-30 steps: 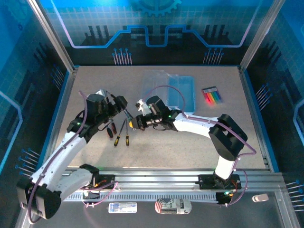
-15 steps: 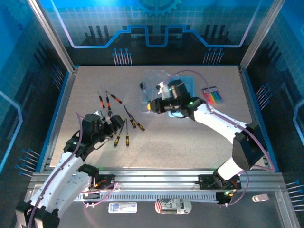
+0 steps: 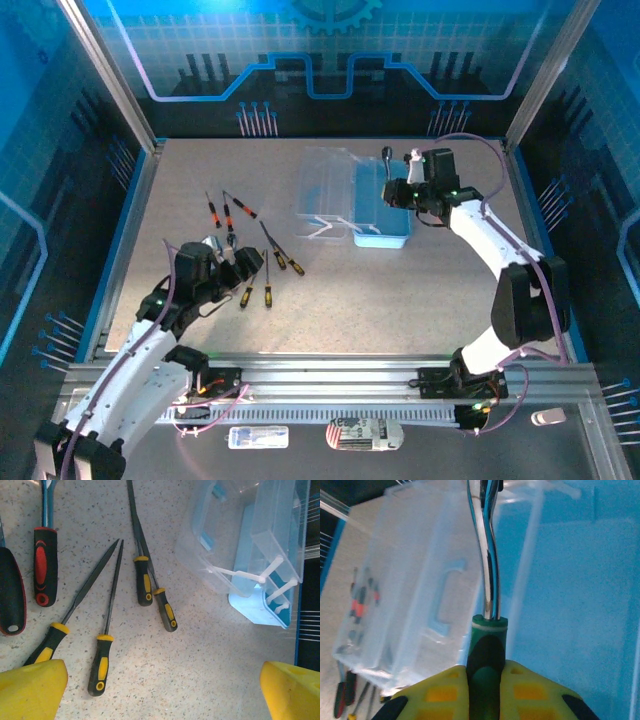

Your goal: Pack the tool kit

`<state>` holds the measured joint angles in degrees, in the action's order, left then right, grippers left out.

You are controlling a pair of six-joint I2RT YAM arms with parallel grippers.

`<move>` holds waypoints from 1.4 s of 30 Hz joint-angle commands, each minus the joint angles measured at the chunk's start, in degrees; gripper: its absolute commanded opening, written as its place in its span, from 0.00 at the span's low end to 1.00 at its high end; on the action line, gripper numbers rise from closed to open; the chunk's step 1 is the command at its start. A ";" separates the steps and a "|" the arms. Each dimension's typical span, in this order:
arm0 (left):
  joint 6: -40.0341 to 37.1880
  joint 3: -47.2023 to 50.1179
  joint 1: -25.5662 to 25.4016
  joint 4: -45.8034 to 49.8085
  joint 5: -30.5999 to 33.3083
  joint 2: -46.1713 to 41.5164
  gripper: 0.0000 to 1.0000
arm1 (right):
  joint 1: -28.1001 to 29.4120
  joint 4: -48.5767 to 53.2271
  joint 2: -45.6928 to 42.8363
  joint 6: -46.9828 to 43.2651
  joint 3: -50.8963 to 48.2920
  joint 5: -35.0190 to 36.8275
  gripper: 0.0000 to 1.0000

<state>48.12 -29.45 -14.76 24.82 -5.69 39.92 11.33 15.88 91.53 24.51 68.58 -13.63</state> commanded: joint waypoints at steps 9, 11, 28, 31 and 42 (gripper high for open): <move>-0.09 2.03 0.44 -0.21 5.19 -1.72 0.99 | -2.93 0.87 12.32 -4.01 5.05 -0.58 0.16; -0.17 1.86 0.44 0.07 5.38 -1.06 0.99 | -3.08 1.49 14.27 -4.45 5.93 -0.03 0.16; -1.11 1.57 0.61 -0.47 6.48 0.60 0.99 | -1.57 5.14 24.29 -1.52 13.27 2.20 0.16; -1.39 1.33 0.70 -0.07 6.57 0.68 0.99 | -1.35 5.33 24.40 -0.64 13.22 2.19 0.16; -2.59 0.16 0.84 2.10 7.54 0.08 0.99 | -0.91 7.68 27.11 -1.12 15.06 0.98 0.22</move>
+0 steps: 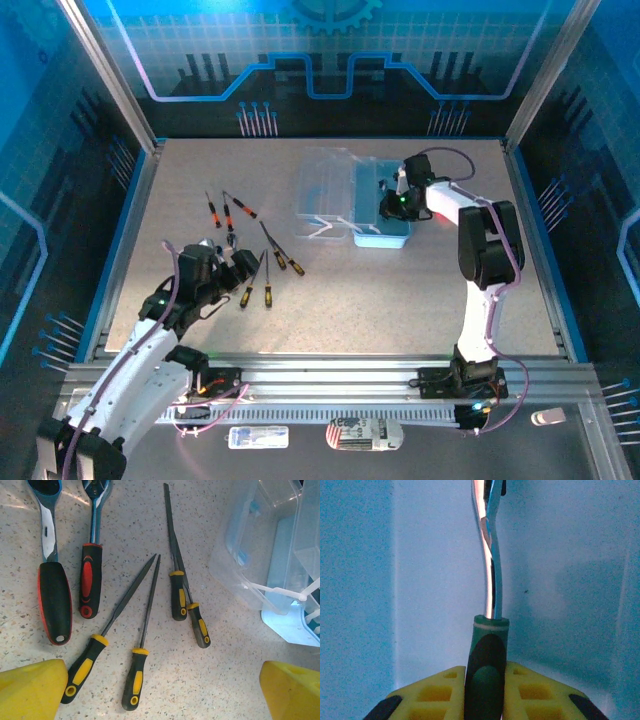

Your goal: Pack the tool kit

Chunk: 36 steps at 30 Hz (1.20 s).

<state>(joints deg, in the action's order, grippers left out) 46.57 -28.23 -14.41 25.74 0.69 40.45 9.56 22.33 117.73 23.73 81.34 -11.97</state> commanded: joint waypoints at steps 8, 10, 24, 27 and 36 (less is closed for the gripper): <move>-1.26 -1.30 0.50 1.37 0.99 -0.19 0.99 | 1.41 2.58 0.06 -0.84 2.81 0.46 0.30; -1.47 -1.70 0.61 1.55 0.91 -0.03 0.99 | 1.43 3.26 -0.67 -0.84 3.16 1.11 0.33; -2.71 -5.74 0.97 5.95 4.67 1.51 1.00 | 1.47 3.91 -12.52 -0.78 1.47 6.06 0.35; -4.10 -7.23 1.56 7.38 5.53 2.73 0.99 | 1.24 3.71 -15.25 -1.26 -0.32 8.46 0.35; -4.19 -9.54 3.24 11.77 11.97 10.66 0.91 | 7.58 -10.78 -32.58 2.47 -21.43 8.81 0.34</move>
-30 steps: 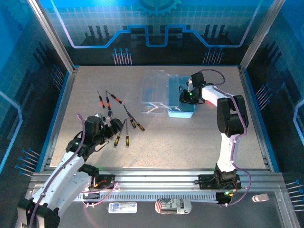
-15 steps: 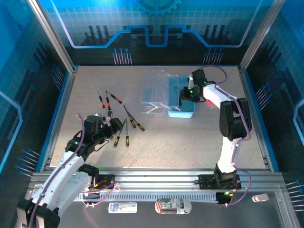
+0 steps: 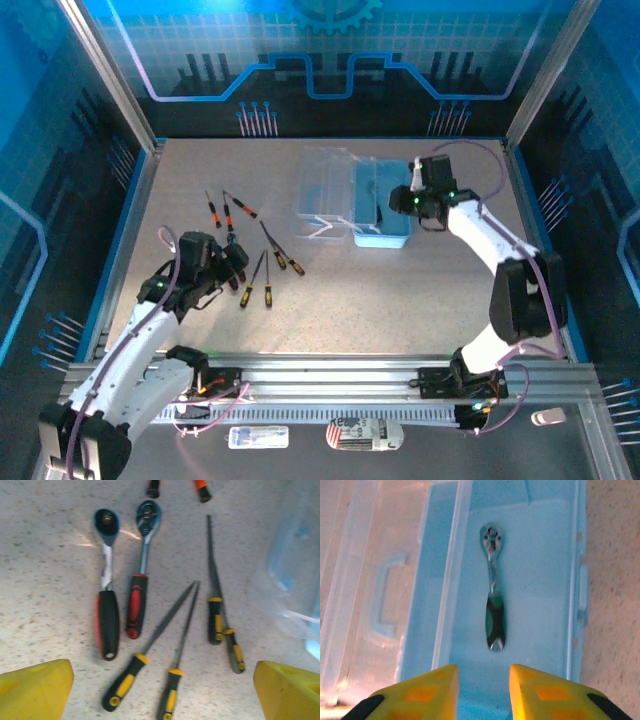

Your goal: Pack the tool kit

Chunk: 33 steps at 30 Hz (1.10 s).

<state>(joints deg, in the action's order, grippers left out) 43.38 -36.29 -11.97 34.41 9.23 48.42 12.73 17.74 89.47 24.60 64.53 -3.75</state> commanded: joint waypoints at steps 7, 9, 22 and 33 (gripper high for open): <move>-2.44 -2.47 3.52 -2.80 3.10 11.23 0.72 | 13.17 -18.49 -8.29 1.61 -15.93 -1.60 0.35; -3.65 -3.18 5.19 -5.22 2.58 14.17 0.65 | 14.56 -19.63 -7.42 0.90 -16.51 -2.05 0.35; -7.35 -13.68 9.33 -9.86 0.96 37.64 0.38 | 16.08 -30.26 -10.27 1.76 -25.37 -1.42 0.32; -5.65 -14.51 9.86 -9.94 3.68 44.69 0.41 | 16.10 -30.58 -8.98 2.57 -25.42 -2.56 0.33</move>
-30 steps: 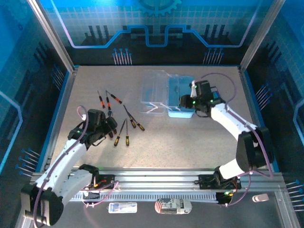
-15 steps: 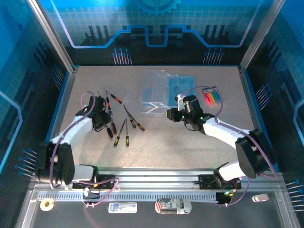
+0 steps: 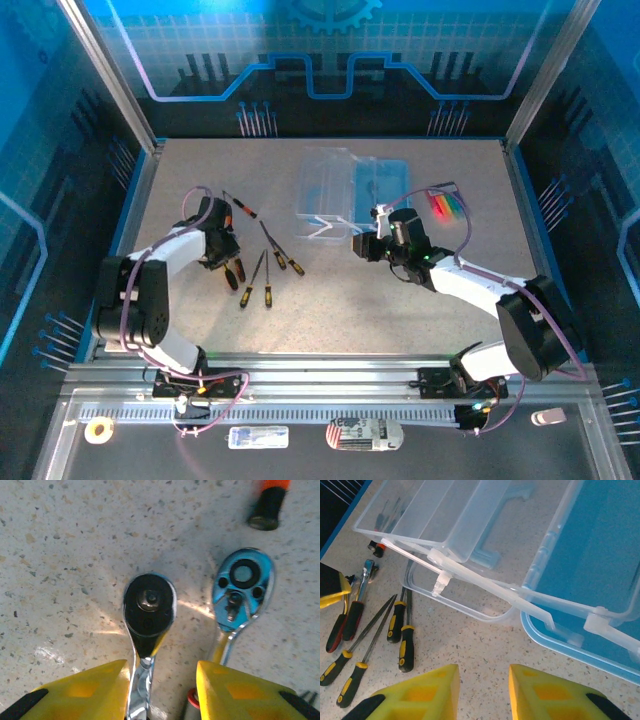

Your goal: Pack the tool kit

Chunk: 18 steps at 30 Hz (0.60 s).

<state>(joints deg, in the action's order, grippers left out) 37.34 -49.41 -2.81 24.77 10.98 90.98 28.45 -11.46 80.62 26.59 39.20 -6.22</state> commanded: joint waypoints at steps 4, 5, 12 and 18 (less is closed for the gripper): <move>1.53 -1.01 1.29 -1.44 1.29 4.44 0.38 | 0.42 -1.61 0.67 0.84 0.08 -0.32 0.33; 1.59 -0.91 1.48 -1.57 0.86 4.60 0.36 | 0.37 -1.49 0.84 0.86 0.22 -0.55 0.33; 1.74 -1.37 2.20 -2.08 -0.78 4.40 0.17 | 0.46 -1.10 0.77 0.62 0.39 -0.75 0.33; 1.25 -0.25 2.28 -2.94 -1.02 3.69 0.10 | 0.47 -0.97 0.68 0.44 0.35 -0.71 0.33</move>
<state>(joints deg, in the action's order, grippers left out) 38.85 -49.80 -1.15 25.41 11.16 94.02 28.45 -11.62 81.12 26.98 39.22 -6.46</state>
